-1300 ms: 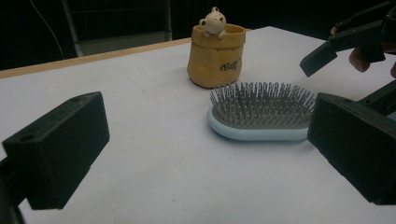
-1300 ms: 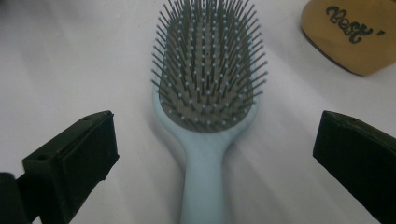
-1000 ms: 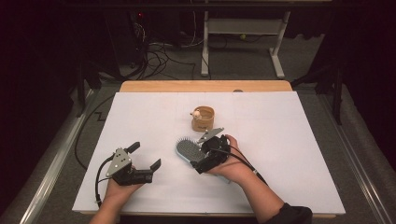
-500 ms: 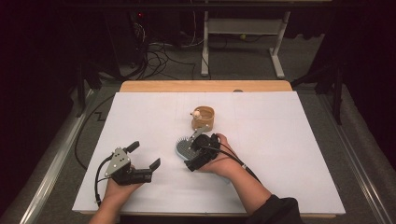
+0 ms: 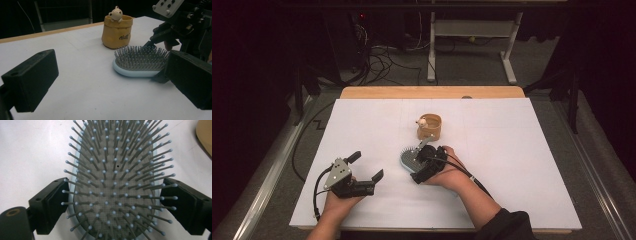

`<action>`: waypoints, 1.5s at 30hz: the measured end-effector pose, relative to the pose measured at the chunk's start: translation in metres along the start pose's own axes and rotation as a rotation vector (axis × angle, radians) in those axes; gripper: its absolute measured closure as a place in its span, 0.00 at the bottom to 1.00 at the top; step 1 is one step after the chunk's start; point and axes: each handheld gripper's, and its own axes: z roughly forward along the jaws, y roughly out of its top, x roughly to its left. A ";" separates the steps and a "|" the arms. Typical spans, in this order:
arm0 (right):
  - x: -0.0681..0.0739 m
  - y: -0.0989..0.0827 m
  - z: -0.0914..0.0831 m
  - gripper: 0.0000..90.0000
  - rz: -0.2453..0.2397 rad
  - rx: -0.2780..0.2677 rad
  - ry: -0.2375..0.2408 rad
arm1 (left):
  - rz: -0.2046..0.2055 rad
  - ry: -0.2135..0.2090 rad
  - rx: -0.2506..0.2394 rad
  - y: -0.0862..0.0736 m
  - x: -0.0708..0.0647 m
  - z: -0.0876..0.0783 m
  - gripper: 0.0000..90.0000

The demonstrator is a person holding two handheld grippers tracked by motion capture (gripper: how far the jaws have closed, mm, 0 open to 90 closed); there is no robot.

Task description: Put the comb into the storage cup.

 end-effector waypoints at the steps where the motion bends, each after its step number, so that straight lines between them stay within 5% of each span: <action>1: 0.000 0.000 0.000 0.12 0.000 0.000 0.000 | 0.000 0.000 0.000 0.000 0.000 0.000 0.00; 45: 0.001 0.008 0.000 0.22 -0.001 0.054 0.009 | -0.008 -0.005 0.008 -0.001 0.000 0.000 0.00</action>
